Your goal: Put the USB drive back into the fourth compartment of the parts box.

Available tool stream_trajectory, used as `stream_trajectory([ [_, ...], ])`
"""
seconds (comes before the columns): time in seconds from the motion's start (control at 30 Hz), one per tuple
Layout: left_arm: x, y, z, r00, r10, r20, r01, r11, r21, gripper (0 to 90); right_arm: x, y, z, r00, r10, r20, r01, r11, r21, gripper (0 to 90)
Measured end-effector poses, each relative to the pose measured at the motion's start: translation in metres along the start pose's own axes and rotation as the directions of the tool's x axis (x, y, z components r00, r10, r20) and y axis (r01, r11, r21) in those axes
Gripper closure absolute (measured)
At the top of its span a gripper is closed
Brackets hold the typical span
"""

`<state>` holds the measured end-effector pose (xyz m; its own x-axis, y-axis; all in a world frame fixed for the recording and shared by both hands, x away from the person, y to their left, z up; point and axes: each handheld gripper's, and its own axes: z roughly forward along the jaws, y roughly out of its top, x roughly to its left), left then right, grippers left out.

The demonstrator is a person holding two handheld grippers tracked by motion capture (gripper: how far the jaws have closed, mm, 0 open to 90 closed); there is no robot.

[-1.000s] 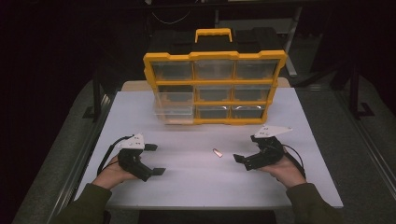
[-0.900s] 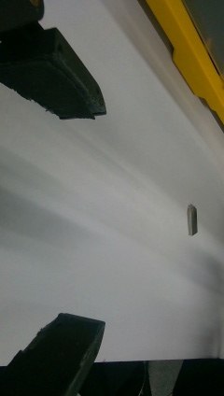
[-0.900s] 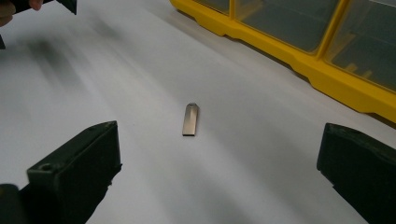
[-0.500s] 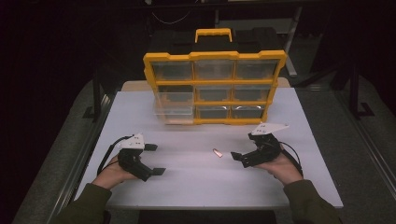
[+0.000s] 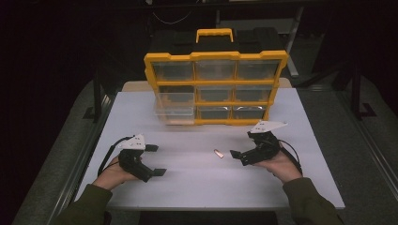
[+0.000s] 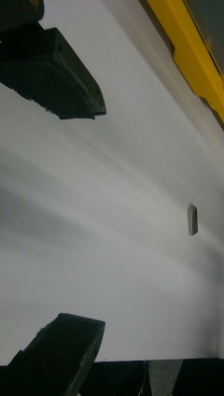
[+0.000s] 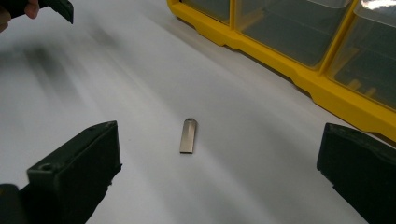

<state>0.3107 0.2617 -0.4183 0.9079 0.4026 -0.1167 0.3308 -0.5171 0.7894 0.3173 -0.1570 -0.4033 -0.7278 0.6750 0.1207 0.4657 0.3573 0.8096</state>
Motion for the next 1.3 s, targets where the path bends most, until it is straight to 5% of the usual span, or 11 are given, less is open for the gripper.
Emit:
stream_trajectory([
  [1.3,0.0,0.0,-0.001,1.0,-0.005,0.001,0.005,1.0,-0.006,0.0,0.001,0.022,0.014,0.9996,-0.024,-0.017,0.024,1.0,-0.006,0.0],
])
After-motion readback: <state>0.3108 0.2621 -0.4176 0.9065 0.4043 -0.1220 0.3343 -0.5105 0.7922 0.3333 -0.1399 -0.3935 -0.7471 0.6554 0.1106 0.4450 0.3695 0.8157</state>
